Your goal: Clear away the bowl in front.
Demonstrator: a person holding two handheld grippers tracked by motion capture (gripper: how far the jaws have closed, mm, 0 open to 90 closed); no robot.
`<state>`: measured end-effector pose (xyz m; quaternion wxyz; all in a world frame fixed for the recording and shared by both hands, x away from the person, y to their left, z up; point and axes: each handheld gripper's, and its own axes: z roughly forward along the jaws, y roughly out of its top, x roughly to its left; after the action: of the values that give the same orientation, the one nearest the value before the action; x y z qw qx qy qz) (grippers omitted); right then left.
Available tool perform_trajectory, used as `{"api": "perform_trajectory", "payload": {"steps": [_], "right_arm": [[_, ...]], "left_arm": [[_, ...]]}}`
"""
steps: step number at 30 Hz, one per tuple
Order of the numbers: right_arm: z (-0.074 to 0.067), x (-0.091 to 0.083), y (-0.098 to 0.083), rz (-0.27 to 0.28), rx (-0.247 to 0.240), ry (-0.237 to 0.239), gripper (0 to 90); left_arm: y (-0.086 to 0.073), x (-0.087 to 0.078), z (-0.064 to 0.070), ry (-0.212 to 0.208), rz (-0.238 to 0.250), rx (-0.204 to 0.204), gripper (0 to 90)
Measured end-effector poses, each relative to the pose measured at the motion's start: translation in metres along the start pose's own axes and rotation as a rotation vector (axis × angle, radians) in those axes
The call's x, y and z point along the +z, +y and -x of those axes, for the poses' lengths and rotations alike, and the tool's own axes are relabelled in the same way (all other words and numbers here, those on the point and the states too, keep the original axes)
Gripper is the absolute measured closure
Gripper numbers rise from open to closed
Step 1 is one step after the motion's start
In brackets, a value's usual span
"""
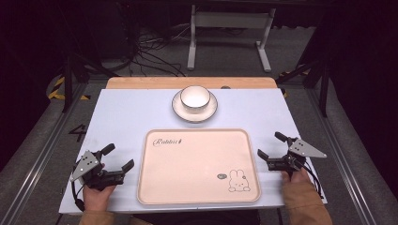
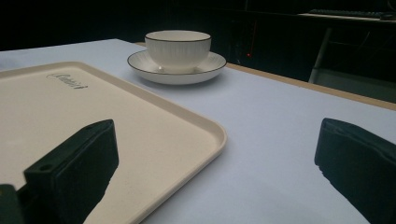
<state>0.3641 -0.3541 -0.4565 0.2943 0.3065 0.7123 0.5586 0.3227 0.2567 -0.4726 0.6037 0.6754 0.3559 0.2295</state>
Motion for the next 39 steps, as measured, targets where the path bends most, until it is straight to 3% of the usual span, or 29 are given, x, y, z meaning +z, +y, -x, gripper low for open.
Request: {"api": "perform_trajectory", "payload": {"steps": [8, 14, 21, 29, 32, 35, 39], "right_arm": [[0.000, 0.000, 0.000, 0.001, 0.001, -0.001, 0.3], [0.000, -0.001, 0.000, 0.003, -0.001, 0.000, 0.4], [0.000, -0.001, 0.000, 0.006, 0.003, 0.001, 0.3], [0.000, -0.001, 0.000, 0.007, 0.004, 0.002, 0.3], [0.001, -0.001, 0.000, 0.006, 0.006, 0.002, 0.3], [0.001, -0.001, 0.000, 0.007, 0.004, 0.003, 0.3], [0.001, -0.001, 0.000, 0.008, 0.005, 0.005, 0.3]], "left_arm": [[0.005, 0.005, 0.000, -0.015, -0.007, -0.057, 0.8], [0.032, 0.007, 0.005, -0.038, -0.017, -0.001, 0.9], [0.052, 0.012, 0.005, -0.075, 0.011, -0.019, 0.8], [0.069, 0.018, 0.005, -0.092, 0.008, 0.014, 0.9], [0.076, 0.023, 0.004, -0.107, 0.006, 0.019, 0.9], [0.083, 0.033, 0.002, -0.142, 0.010, -0.014, 0.9], [0.091, 0.042, 0.001, -0.144, -0.008, 0.010, 0.9]]}}
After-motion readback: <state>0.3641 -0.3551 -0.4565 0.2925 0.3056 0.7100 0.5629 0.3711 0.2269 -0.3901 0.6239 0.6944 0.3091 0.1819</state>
